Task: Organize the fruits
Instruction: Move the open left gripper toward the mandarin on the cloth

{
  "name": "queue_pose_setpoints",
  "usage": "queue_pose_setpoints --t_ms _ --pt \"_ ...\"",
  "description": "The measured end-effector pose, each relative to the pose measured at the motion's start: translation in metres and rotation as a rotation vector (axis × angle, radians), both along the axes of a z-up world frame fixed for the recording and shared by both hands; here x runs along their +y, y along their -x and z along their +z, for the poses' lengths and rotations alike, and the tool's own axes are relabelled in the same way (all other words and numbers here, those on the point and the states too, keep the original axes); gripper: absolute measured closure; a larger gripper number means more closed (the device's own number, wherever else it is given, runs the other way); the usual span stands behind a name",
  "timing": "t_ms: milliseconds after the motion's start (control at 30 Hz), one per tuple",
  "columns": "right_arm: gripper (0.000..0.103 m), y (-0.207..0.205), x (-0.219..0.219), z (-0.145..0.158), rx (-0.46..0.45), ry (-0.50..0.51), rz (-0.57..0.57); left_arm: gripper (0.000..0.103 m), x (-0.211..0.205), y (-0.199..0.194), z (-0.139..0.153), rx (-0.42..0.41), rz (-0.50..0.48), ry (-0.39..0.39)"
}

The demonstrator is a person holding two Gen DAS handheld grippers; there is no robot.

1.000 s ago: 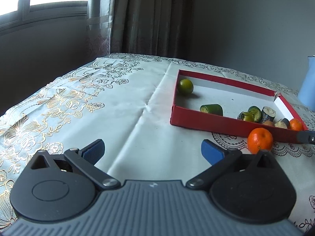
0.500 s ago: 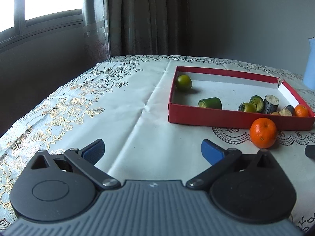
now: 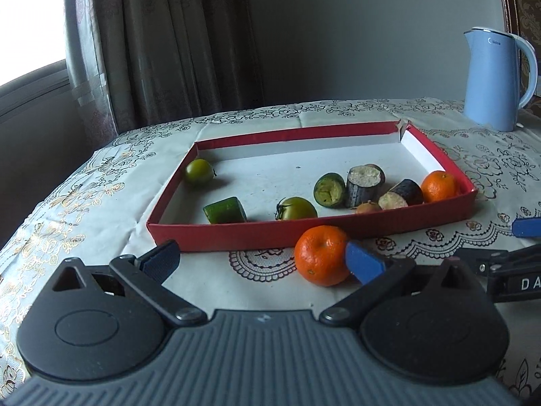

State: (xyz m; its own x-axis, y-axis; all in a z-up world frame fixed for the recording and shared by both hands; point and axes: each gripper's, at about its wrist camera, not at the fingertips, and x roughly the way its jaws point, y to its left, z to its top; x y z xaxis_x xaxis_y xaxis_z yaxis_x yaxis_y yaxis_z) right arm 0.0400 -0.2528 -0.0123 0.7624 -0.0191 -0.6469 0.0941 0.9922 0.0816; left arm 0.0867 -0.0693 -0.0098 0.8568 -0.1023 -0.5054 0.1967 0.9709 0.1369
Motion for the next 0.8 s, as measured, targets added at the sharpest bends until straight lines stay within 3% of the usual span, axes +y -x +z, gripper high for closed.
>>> queue_pose_setpoints --t_ms 500,800 --pt "0.0 0.003 -0.007 0.001 -0.028 -0.059 -0.007 0.0 -0.027 -0.02 -0.008 0.064 -0.018 0.015" --pt "0.0 0.003 -0.008 0.001 -0.033 -0.07 -0.008 0.0 -0.02 -0.032 -0.018 0.159 -0.01 0.057"
